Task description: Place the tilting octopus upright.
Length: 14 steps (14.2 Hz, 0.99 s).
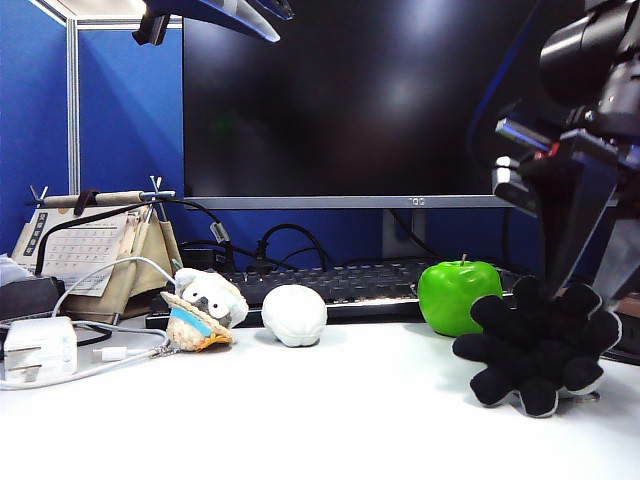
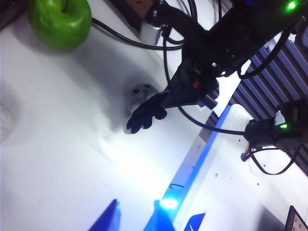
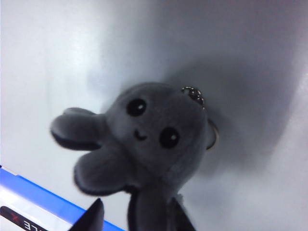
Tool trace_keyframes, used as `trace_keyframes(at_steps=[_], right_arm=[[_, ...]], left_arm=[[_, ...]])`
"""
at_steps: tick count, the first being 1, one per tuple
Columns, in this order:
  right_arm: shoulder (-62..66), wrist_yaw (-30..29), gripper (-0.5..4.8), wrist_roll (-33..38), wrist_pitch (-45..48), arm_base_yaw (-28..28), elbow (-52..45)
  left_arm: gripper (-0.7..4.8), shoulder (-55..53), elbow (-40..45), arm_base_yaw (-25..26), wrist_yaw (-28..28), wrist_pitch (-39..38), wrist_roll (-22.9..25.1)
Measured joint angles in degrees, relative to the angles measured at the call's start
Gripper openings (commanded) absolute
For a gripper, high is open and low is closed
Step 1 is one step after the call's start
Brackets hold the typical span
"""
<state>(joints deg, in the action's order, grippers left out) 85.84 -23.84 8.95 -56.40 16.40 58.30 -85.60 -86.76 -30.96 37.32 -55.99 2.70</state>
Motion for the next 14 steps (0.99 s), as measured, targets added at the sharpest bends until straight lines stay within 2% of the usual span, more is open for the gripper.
trace_keyframes(at_steps=[2, 3, 4, 6, 7, 11, 14], right_arm=[[0.83, 0.00, 1.50, -0.15, 0.02, 0.00, -0.09], [1.11, 0.00, 1.12, -0.31, 0.15, 0.00, -0.09], [1.25, 0.02, 0.39, -0.31, 0.48, 0.00, -0.11], [1.22, 0.00, 0.29, -1.01, 1.57, 0.00, -0.11], [1.22, 0.00, -0.03, -1.22, 1.68, 0.00, -0.11], [1.22, 0.22, -0.03, -1.51, 3.26, 0.00, -0.11], [1.22, 9.31, -0.02, -3.15, 4.17, 0.02, -0.11]], left_arm=[[1.00, 0.00, 0.00, 0.00, -0.02, 0.00, 0.00], [1.00, 0.00, 0.00, 0.00, -0.02, 0.00, 0.02], [1.00, 0.00, 0.00, 0.00, 0.00, 0.00, 0.00], [1.00, 0.00, 0.00, 0.00, -0.02, 0.02, 0.02], [1.00, 0.00, 0.00, 0.00, 0.00, 0.02, 0.02], [1.00, 0.00, 0.00, 0.00, 0.00, 0.00, 0.02], [1.00, 0.00, 0.00, 0.00, 0.00, 0.02, 0.02]])
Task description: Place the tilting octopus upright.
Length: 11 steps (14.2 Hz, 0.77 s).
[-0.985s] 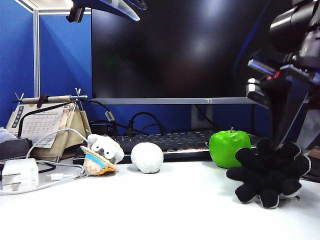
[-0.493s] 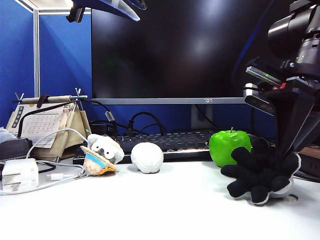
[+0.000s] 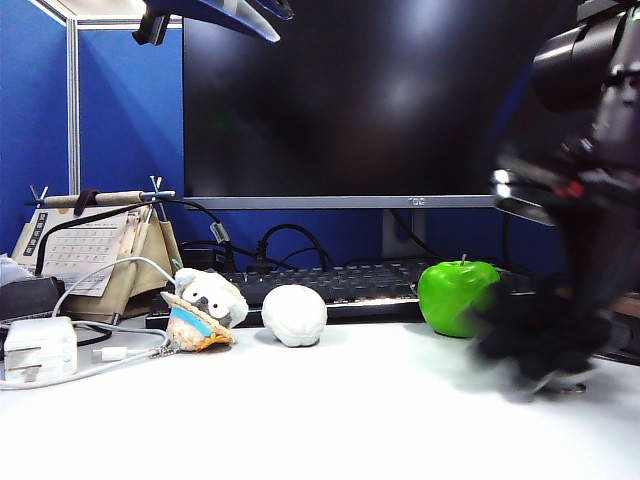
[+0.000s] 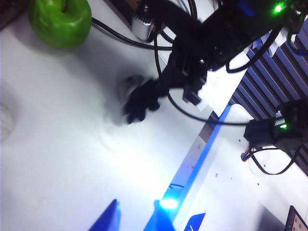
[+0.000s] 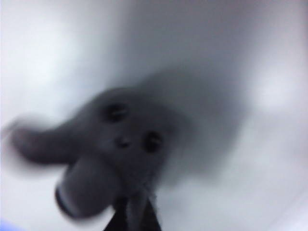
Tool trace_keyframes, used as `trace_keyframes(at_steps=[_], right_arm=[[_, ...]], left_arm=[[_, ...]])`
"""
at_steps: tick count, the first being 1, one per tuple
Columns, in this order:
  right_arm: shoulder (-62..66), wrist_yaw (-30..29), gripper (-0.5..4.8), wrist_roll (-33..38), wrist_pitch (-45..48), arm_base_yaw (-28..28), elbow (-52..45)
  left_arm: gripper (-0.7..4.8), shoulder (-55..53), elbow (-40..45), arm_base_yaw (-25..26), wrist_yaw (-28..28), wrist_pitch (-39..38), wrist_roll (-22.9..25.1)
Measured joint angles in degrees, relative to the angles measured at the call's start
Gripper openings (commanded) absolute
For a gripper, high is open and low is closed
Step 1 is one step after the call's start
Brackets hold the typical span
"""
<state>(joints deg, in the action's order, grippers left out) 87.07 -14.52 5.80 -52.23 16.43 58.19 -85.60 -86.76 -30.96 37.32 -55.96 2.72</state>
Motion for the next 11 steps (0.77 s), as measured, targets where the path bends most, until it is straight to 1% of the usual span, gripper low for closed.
trace_keyframes(at_steps=[1, 2, 5, 7, 10, 11], right_arm=[[-0.04, 4.83, -0.02, -1.60, 0.31, -0.02, 0.00], [-0.24, 6.36, -0.02, -2.29, 0.52, -0.02, 0.00], [-3.58, 7.04, -0.03, -2.69, 2.58, -0.02, 0.00], [-6.88, 9.03, -0.03, -3.41, 3.02, 0.00, 0.00], [-14.49, 18.86, -0.03, -8.63, 6.12, 2.19, 0.02], [-16.70, 23.41, -0.03, -11.28, 8.74, 4.52, 0.04]], left_arm=[[1.00, 0.00, 0.00, 0.00, -0.02, 0.00, 0.04], [1.00, 0.00, 0.00, 0.00, -0.02, 0.00, 0.09], [1.00, 0.00, 0.00, 0.00, -0.09, 0.48, 0.11], [1.00, 0.00, 0.00, 0.00, -0.22, 0.92, 0.13], [1.00, 0.02, 0.00, 0.00, -0.22, 1.36, 0.13], [1.00, 0.00, 0.00, 0.00, -0.24, 1.51, 0.13]])
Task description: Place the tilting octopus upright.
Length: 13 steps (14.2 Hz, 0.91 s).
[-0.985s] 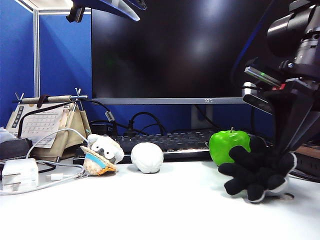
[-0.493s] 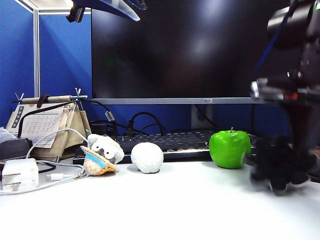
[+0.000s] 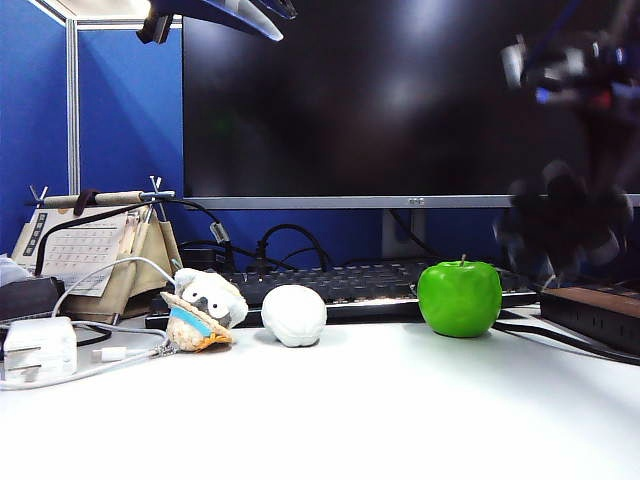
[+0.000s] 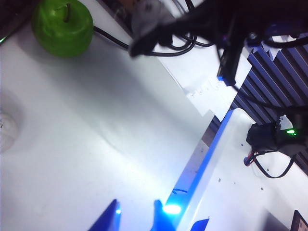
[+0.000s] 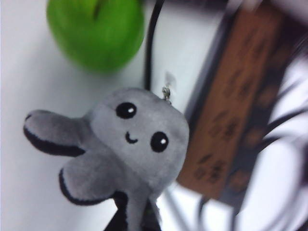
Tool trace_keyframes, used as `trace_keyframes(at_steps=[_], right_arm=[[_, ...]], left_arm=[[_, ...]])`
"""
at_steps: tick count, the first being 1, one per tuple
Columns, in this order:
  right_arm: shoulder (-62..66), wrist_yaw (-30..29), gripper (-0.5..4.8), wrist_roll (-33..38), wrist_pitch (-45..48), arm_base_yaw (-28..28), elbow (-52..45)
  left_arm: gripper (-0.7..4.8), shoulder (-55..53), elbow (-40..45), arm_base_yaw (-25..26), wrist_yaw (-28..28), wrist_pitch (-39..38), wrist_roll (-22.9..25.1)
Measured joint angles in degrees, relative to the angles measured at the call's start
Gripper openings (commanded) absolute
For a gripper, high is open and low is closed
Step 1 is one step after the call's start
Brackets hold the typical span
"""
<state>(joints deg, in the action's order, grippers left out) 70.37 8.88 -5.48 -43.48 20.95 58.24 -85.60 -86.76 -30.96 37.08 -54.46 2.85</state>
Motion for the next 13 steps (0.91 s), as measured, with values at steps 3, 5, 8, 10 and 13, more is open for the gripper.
trace_keyframes(at_steps=[3, 5, 8, 10, 13], right_arm=[[-0.11, 11.04, -0.03, -4.79, 8.41, 6.54, -0.02], [2.38, 26.08, -0.03, -14.71, 13.81, 12.74, -0.02], [5.62, 28.22, -0.03, -19.04, 19.15, 16.96, -0.02], [7.52, 28.48, -0.03, -18.53, 19.61, 20.33, -2.32], [8.52, 28.30, -0.03, -16.22, 21.03, 24.72, -10.54]], left_arm=[[1.00, 0.02, 0.00, 0.00, 0.00, 0.68, 0.02], [1.00, 0.02, 0.00, 0.00, 0.00, 0.66, 0.04], [1.00, 0.02, 0.00, 0.00, 0.00, -0.46, 0.11], [1.00, 0.02, 0.00, 0.02, 0.00, -1.53, 0.11], [1.00, 0.02, 0.00, 0.02, 0.00, -2.19, 0.11]])
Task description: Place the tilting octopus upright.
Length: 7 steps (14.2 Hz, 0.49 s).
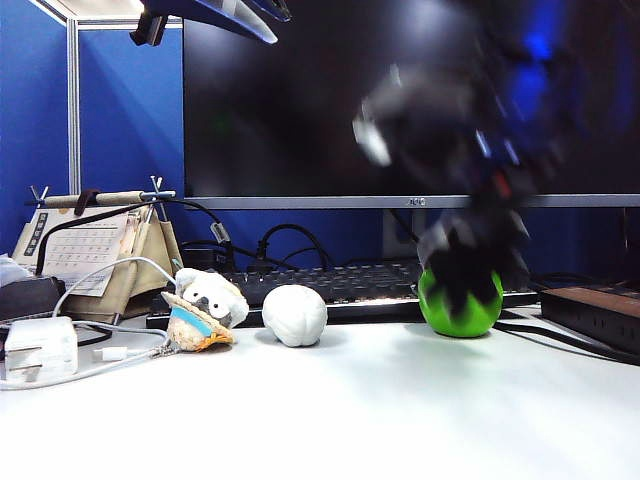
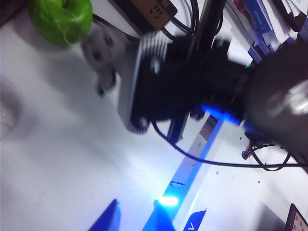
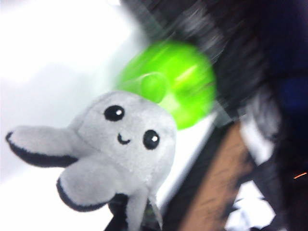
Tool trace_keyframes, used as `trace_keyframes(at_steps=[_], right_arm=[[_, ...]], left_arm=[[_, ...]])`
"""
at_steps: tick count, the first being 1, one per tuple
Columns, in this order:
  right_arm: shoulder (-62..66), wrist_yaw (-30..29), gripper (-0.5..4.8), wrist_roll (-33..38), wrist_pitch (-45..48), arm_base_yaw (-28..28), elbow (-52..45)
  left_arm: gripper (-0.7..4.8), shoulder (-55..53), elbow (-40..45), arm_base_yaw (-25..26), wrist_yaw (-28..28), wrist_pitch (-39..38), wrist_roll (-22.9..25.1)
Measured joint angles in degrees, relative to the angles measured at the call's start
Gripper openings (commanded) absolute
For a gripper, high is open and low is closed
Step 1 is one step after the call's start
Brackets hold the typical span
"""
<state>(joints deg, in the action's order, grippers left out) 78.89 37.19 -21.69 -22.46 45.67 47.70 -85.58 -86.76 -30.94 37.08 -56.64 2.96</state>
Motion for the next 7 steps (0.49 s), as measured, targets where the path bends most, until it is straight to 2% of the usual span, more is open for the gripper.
trace_keyframes(at_steps=[3, 7], right_arm=[[-0.04, 0.13, -0.02, 2.16, 2.51, 0.76, -5.27], [-0.04, 0.13, -0.02, 5.31, 3.52, 0.70, -7.26]], left_arm=[[1.00, 0.00, 0.00, 0.00, 0.00, 0.00, 0.00], [1.00, 0.00, 0.00, 0.00, 0.00, -0.02, 0.00]])
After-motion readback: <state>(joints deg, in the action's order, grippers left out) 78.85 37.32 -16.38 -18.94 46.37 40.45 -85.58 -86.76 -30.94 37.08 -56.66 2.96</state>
